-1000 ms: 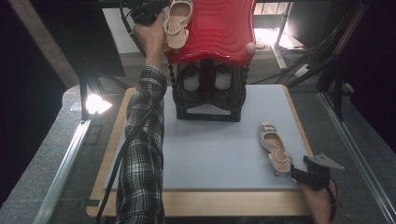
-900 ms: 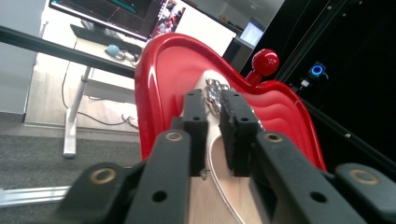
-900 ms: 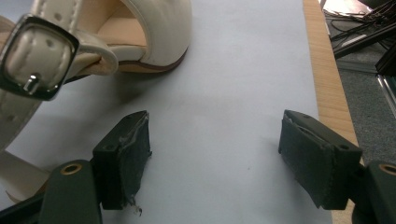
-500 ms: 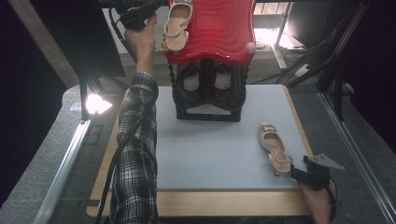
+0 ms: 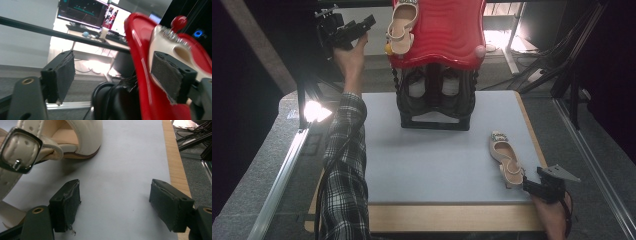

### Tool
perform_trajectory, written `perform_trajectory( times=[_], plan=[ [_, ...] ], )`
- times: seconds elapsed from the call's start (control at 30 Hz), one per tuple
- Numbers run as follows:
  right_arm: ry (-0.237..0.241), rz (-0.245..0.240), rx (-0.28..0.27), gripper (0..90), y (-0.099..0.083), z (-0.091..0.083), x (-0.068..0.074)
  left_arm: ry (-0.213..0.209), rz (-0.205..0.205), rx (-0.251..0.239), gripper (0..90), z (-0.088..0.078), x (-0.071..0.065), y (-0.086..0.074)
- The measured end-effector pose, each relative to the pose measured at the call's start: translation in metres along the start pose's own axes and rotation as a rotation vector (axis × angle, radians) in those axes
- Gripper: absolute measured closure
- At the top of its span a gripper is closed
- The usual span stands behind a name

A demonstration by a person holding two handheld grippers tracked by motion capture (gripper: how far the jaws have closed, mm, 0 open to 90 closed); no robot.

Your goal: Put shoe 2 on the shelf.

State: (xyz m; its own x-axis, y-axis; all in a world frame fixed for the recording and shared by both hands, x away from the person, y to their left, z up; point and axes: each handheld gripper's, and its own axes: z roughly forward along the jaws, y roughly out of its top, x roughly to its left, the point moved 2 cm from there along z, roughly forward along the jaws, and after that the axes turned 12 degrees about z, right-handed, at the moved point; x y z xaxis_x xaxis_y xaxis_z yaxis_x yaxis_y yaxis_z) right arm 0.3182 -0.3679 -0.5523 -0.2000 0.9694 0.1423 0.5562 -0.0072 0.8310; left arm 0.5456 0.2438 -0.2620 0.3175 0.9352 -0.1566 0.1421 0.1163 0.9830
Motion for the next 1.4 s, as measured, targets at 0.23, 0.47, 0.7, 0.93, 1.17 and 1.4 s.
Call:
perform_trajectory(
  times=[0.23, 0.47, 0.7, 0.93, 1.17, 1.4],
  plan=[
    [0.002, 0.003, 0.0, 24.3, 0.0, 0.0, 0.0, 0.042, 0.063, 0.047, 11.2, -0.013, 0.007, -0.02],
    [0.021, 0.01, 0.006, 18.7, 0.001, 0.001, 0.0, 0.035, 0.101, 0.101, 7.6, -0.024, 0.01, -0.052],
    [0.034, 0.021, 0.011, 17.8, 0.002, 0.001, -0.001, 0.033, 0.139, 0.177, 5.4, -0.037, 0.015, -0.089],
    [0.031, 0.061, 0.025, 17.2, 0.005, -0.001, -0.004, 0.014, 0.153, 0.24, 4.7, -0.051, 0.014, -0.13],
    [0.012, 0.034, 0.051, 17.7, 0.007, -0.001, -0.004, -0.045, 0.128, 0.281, 3.7, -0.075, 0.01, -0.174],
    [0.008, 0.011, 0.042, 26.4, 0.012, -0.005, -0.008, -0.051, 0.18, 0.353, 3.8, -0.103, -0.001, -0.215]
  ],
)
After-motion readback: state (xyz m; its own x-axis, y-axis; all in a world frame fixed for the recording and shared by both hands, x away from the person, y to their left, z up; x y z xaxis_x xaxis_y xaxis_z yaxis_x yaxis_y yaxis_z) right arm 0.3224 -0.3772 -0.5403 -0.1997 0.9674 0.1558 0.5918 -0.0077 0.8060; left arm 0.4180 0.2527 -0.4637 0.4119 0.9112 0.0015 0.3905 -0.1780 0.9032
